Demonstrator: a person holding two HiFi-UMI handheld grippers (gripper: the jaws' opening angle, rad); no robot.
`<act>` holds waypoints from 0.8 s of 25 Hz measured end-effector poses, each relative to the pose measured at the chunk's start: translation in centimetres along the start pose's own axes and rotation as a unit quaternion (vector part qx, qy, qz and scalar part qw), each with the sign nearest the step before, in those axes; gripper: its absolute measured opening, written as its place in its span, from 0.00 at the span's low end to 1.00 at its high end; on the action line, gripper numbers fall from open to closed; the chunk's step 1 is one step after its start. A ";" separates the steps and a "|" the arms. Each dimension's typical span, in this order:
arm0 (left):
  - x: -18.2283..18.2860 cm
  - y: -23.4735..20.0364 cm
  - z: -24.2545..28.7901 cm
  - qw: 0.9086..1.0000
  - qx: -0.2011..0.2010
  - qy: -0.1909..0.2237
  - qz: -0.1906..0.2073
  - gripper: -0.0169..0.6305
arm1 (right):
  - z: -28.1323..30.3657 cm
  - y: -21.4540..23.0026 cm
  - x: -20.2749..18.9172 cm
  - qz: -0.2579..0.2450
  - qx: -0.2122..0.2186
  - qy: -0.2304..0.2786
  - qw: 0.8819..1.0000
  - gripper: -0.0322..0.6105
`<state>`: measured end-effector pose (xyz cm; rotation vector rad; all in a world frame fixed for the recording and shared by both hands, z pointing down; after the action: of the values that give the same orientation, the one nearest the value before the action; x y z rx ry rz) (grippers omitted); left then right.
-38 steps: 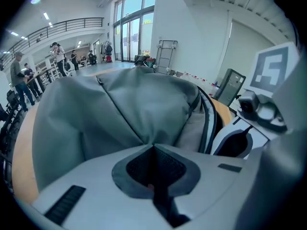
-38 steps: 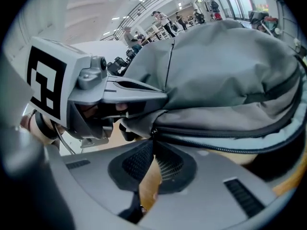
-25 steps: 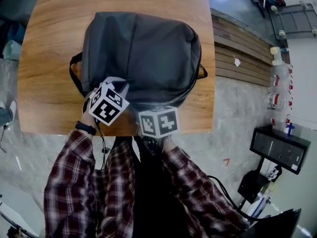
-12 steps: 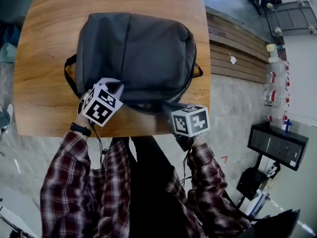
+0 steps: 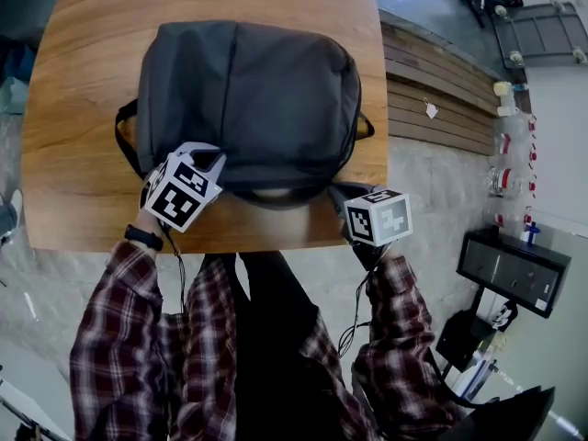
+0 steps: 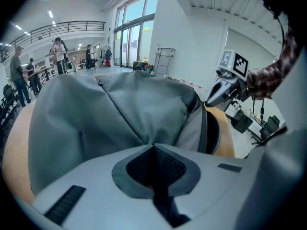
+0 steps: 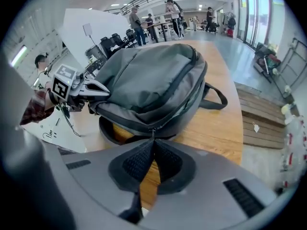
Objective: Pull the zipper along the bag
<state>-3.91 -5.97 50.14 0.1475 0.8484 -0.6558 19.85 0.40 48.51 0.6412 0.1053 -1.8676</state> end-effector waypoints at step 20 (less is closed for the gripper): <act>-0.9 -1.5 -6.6 0.971 0.077 -0.020 -0.224 0.05 | 9.0 -23.2 0.6 0.060 0.200 0.069 0.975 0.07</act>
<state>-9.52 -4.31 46.57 0.0812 0.7967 -1.1462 -4.38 5.64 50.64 1.0307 -0.2227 -1.7379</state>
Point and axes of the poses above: the fingertips, and each gripper's own axes: z forward along the fingers, y to its right, x out of its top, the point moved 3 cm from there along -z, backward along the fingers, and after that the axes turned 9 degrees about y, right-handed, at the moved point
